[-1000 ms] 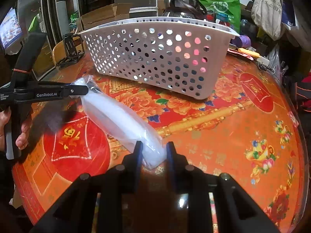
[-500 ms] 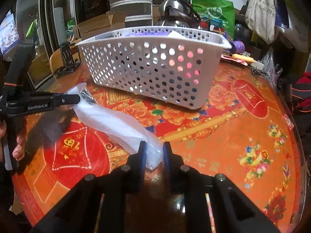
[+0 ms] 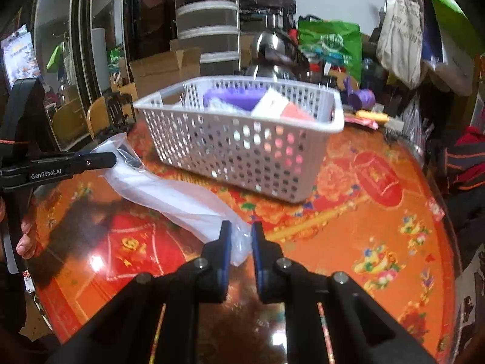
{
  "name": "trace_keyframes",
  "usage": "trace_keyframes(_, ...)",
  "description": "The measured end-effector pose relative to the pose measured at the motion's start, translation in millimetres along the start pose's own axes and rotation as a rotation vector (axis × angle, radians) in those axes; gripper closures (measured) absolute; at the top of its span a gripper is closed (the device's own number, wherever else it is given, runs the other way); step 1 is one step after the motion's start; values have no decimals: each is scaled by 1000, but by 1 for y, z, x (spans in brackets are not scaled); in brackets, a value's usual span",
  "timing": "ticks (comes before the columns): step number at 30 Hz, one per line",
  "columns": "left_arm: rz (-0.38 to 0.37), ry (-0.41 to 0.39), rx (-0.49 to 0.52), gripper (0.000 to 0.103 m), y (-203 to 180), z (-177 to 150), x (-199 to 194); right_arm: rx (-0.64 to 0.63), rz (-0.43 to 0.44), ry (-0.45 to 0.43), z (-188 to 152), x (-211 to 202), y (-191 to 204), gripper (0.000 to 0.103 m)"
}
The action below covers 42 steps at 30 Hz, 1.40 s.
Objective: Organize soft objects
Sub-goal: 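Lift the clear bag into the white basket and open both grippers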
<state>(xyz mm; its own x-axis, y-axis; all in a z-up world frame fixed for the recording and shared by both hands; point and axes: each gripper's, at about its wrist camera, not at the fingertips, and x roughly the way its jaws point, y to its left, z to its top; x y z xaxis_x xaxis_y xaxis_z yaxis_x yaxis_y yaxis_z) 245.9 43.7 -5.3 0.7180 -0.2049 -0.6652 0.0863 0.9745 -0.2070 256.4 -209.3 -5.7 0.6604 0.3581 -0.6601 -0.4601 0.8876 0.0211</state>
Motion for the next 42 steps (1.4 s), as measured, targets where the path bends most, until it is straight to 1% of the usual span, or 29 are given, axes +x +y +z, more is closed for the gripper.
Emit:
trace_keyframes(5, -3, -52, 15, 97, -5, 22, -31, -19, -7, -51, 24, -20, 3, 92)
trace_keyframes(12, -9, -111, 17, 97, -9, 59, -58, -59, -36, -114, 62, -47, 9, 92)
trace_keyframes(16, -15, -121, 19, 97, -11, 80, -64, -75, -58, -141, 84, -57, 11, 92)
trace_keyframes(18, -24, -126, 18, 97, -12, 92, -64, -74, -62, -146, 92, -58, 9, 92)
trace_keyframes(22, -14, -143, 20, 97, -15, 117, -64, -66, -72, -150, 110, -54, 1, 93)
trace_keyframes(26, -8, -148, 21, 97, -20, 148, -54, -58, -97, -150, 132, -46, -10, 93)
trace_keyframes(29, -3, -155, 27, 96, -23, 172, -42, -48, -111, -167, 150, -38, -22, 93)
trace_keyframes(34, 34, -126, 52, 96, -28, 198, -1, -28, -131, -143, 170, -4, -44, 93)
trace_keyframes(38, 65, -87, 61, 96, -25, 206, 39, -29, -162, -107, 174, 34, -55, 93)
trace_keyframes(42, 76, -72, 51, 96, -17, 200, 66, -52, -179, -100, 168, 62, -55, 93)
